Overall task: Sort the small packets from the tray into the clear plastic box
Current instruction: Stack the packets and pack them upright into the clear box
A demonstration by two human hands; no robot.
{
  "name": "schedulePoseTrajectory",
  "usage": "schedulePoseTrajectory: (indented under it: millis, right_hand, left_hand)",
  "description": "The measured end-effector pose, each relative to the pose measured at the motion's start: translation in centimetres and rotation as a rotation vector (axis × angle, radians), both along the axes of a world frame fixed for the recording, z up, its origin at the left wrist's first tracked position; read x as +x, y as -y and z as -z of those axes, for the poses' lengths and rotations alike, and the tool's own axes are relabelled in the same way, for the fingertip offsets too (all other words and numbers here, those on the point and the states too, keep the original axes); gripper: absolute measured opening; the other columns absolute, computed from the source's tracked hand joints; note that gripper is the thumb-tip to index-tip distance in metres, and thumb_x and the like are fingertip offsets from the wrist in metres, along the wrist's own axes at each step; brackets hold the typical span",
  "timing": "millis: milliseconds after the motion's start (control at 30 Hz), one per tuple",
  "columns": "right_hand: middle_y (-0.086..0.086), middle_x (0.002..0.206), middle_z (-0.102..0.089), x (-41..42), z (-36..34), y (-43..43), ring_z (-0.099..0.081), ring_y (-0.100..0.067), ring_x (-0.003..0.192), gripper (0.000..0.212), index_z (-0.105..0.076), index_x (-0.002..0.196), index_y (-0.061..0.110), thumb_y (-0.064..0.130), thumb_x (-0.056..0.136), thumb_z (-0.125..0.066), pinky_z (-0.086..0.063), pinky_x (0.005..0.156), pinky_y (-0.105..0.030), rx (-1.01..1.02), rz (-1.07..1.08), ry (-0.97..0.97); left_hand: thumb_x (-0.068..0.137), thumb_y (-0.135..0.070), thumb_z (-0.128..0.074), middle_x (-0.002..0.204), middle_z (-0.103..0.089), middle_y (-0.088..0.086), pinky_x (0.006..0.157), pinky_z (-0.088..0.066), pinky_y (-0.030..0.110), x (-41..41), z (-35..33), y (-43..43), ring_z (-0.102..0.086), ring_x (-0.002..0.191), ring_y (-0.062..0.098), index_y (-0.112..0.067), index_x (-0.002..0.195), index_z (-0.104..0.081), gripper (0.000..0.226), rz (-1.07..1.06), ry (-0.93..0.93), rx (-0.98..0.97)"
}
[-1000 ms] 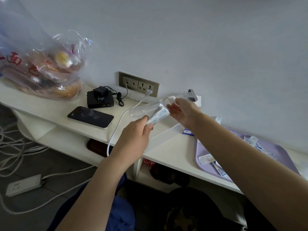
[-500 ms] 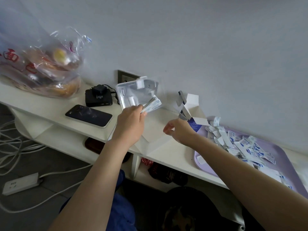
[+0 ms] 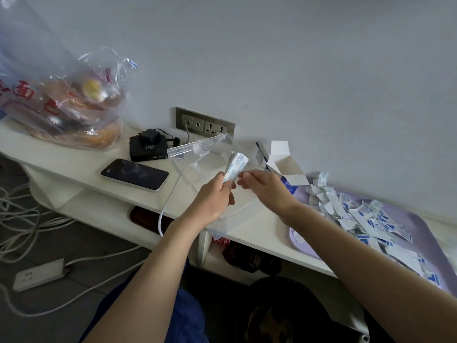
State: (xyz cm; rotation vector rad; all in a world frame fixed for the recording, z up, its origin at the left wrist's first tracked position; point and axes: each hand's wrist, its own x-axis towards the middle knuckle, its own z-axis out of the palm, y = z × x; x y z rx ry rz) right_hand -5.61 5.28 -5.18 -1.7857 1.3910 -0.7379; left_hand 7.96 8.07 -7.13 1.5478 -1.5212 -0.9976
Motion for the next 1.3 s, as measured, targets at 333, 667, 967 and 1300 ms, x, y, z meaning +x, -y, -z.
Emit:
schedulePoseTrajectory:
  millis: [333, 667, 967, 1300]
  right_hand:
    - [-0.018, 0.088, -0.068, 1.6, -0.6, -0.7, -0.060, -0.021, 0.083, 0.019, -0.068, 0.092, 0.001, 0.019, 0.088, -0.062, -0.049, 0.096, -0.044, 0.113, 0.025, 0.342]
    - [-0.005, 0.078, -0.070, 2.6, -0.7, 0.5, -0.067, -0.014, 0.070, 0.007, -0.066, 0.080, 0.011, 0.015, 0.086, -0.066, -0.058, 0.071, -0.022, 0.093, 0.098, 0.384]
    - [-0.004, 0.063, -0.062, 3.3, 1.9, 4.2, -0.050, -0.010, 0.054, 0.022, -0.069, 0.081, 0.003, 0.025, 0.084, -0.067, -0.043, 0.058, -0.016, 0.126, -0.062, -0.543]
    - [0.000, 0.060, -0.055, 8.8, 4.6, 5.1, -0.055, -0.015, 0.060, 0.012, -0.054, 0.069, 0.009, 0.009, 0.081, -0.058, -0.051, 0.065, -0.022, 0.239, -0.207, -0.911]
  left_hand:
    - [0.101, -0.038, -0.029, 0.074, -0.062, -0.002, 0.080, -0.046, 0.042, -0.1, -0.2, -1.1, -0.060, 0.080, 0.023, -0.011, 0.110, -0.050, 0.035, 0.036, -0.102, -0.060]
    - [0.099, -0.029, -0.040, 0.106, -0.051, 0.004, 0.079, -0.036, 0.030, 2.2, 0.0, -1.7, -0.048, 0.099, 0.022, -0.011, 0.112, -0.046, 0.023, -0.142, 0.474, -0.266]
    - [0.095, -0.049, -0.043, 0.146, -0.029, 0.009, 0.103, -0.031, 0.038, 4.7, 1.6, -1.9, -0.030, 0.132, 0.026, -0.020, 0.148, -0.012, 0.068, 0.108, 0.645, 0.158]
    - [0.083, -0.055, -0.060, 0.149, -0.025, 0.004, 0.102, -0.031, 0.033, 5.2, 0.9, -1.1, -0.030, 0.134, 0.019, -0.012, 0.146, -0.020, 0.085, 0.046, 0.555, 0.065]
